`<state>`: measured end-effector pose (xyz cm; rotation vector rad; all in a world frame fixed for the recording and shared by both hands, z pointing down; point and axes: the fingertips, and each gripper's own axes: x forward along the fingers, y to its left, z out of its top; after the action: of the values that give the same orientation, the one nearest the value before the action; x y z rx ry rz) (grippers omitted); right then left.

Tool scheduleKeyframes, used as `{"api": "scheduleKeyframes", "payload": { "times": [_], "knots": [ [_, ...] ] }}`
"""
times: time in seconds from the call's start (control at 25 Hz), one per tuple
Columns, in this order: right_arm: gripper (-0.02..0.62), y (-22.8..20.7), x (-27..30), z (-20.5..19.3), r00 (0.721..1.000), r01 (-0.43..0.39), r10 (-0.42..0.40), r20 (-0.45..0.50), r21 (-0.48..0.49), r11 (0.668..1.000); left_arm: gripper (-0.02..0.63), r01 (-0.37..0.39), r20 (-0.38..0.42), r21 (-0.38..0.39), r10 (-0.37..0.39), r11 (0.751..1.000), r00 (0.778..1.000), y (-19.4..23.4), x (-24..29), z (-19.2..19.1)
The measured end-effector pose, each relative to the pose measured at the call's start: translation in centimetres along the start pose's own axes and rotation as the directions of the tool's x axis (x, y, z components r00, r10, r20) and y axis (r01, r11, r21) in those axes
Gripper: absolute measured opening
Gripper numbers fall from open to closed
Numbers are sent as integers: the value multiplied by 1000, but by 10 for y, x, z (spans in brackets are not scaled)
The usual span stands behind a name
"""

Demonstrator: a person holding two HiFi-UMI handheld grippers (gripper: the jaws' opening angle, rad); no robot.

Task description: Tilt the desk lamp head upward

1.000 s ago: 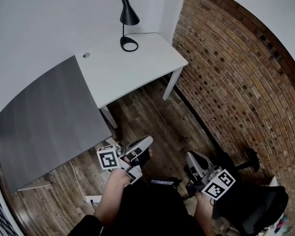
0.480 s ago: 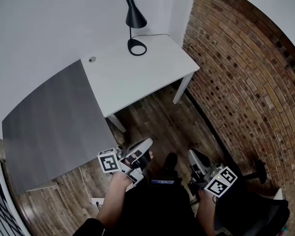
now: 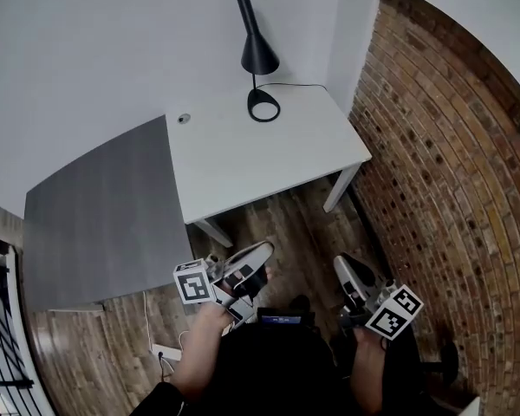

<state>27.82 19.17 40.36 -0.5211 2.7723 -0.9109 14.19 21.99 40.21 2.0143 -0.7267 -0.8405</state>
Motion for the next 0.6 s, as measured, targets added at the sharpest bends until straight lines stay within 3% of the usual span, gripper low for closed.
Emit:
{"api": "scheduleKeyframes", "payload": {
  "times": [0.6],
  "knots": [
    [15,-62,-36,35,997,-58,50,57,141,988,11,-47,-35,15,48,999,998,12,72,-25]
  ]
}}
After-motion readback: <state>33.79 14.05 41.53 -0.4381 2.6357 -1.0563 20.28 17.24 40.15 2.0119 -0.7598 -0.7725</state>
